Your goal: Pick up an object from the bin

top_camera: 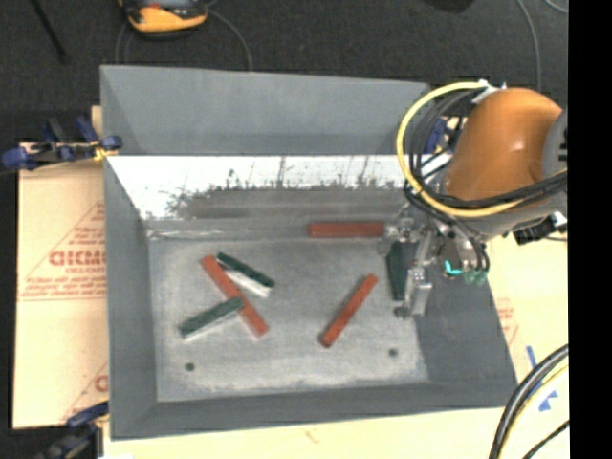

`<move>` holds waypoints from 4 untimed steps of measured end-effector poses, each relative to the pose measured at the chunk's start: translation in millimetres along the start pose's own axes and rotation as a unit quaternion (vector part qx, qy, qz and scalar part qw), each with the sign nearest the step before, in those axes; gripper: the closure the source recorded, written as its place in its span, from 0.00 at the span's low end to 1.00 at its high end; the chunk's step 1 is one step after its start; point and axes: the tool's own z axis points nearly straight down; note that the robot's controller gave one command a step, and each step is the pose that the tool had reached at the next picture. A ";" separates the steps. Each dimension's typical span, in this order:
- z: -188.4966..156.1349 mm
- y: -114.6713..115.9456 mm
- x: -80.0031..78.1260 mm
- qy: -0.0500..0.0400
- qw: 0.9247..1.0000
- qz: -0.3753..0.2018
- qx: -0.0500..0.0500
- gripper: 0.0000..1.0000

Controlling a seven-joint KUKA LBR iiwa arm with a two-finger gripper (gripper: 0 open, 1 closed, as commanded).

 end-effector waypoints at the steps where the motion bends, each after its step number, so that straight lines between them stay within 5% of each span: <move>1: -4.5 0.2 -1.5 -0.004 1.000 -0.001 0.000 0.00; 2: 9.3 4.2 -6.3 -0.007 0.999 -0.038 0.001 0.00; 4: 103.9 8.1 -8.7 -0.001 0.989 -0.151 0.000 0.00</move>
Offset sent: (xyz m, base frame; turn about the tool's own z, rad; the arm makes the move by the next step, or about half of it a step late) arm 0.0263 0.0344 -0.1244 -0.5460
